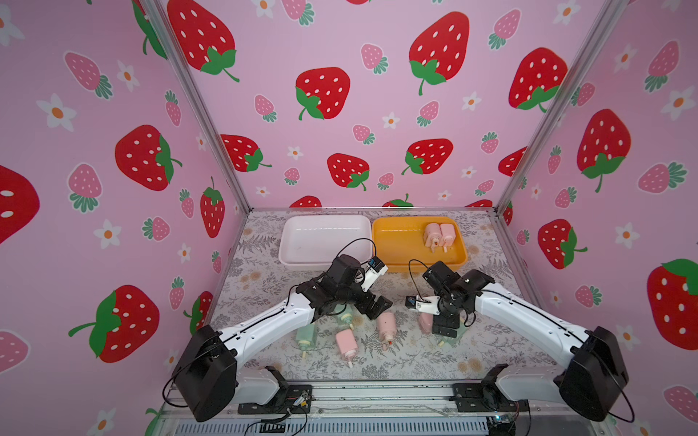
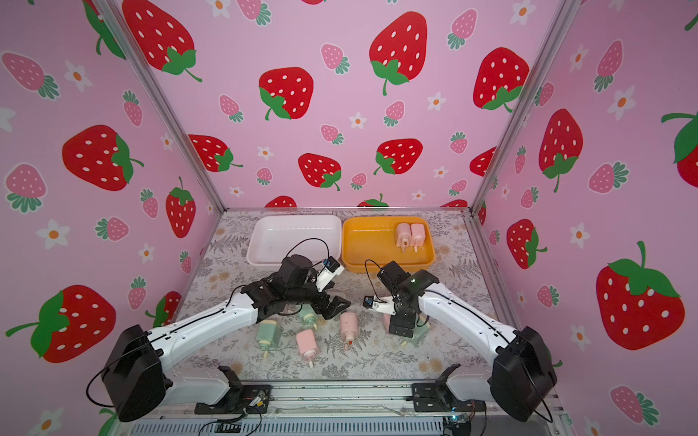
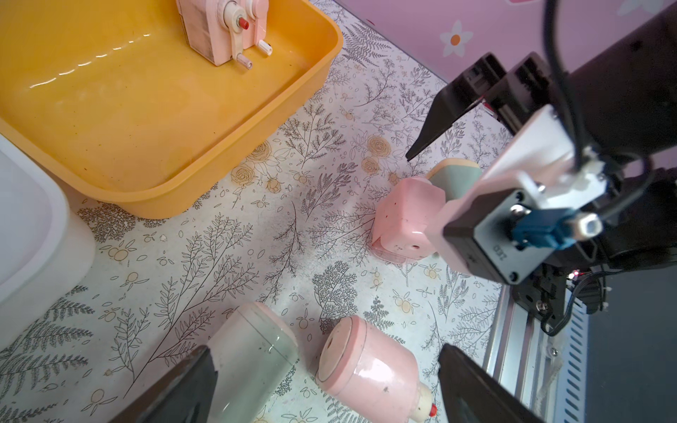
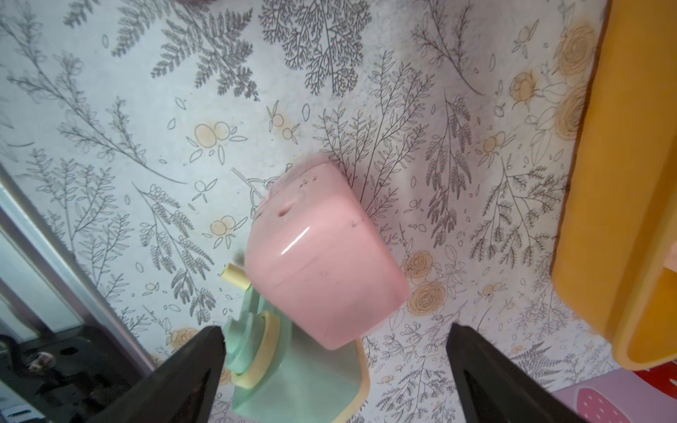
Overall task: Place the pencil sharpeners by color into the storage box
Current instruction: Pick up the pencil sharpener from the center of the board.
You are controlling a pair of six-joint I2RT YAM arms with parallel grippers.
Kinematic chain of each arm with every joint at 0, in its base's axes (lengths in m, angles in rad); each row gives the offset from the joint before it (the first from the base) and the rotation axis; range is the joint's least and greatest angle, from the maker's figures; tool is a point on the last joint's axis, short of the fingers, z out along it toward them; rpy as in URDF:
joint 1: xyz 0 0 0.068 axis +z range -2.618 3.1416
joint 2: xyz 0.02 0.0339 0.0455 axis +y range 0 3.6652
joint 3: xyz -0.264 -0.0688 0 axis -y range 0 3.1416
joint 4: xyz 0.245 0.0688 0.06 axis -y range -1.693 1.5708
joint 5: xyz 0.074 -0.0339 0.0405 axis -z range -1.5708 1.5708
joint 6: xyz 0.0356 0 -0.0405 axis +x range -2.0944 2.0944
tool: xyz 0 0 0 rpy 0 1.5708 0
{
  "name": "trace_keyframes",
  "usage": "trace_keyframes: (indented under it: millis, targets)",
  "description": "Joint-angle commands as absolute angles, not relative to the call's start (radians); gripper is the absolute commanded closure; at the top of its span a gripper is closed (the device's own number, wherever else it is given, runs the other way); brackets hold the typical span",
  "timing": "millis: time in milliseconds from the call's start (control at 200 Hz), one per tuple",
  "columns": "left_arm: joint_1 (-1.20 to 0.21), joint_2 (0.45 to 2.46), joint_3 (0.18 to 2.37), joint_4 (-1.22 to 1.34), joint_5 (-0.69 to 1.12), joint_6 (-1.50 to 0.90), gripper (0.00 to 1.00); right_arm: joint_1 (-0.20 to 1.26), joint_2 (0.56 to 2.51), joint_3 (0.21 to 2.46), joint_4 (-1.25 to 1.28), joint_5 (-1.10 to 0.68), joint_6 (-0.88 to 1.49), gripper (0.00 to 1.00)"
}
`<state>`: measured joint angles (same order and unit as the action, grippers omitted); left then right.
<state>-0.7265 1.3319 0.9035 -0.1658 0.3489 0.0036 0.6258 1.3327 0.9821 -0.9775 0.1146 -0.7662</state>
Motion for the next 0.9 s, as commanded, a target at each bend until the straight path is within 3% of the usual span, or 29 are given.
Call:
trace_keyframes:
  millis: [0, 405, 545, 715, 895]
  targets:
    - [-0.727, 1.314, 0.888, -0.146, 0.361, 0.020, 0.00, 0.632, 1.381, 1.011, -0.932, 0.105, -0.787, 0.00]
    - [-0.724, 1.289, 0.875, -0.161, 0.287, 0.043, 0.00, 0.628, 1.493, 1.042, -0.908, 0.083, -0.804, 0.01]
    - [-0.724, 1.297, 0.876, -0.161, 0.282, 0.041, 0.01, 0.625, 1.512, 1.049, -0.888, 0.075, -0.750, 0.21]
    - [-0.725, 1.306, 0.882, -0.163, 0.284, 0.038, 0.00, 0.615, 1.525, 1.067, -0.877, 0.075, -0.680, 0.21]
    - [-0.725, 1.310, 0.881, -0.164, 0.279, 0.038, 0.00, 0.587, 1.551, 1.098, -0.951, -0.001, -0.605, 0.14]
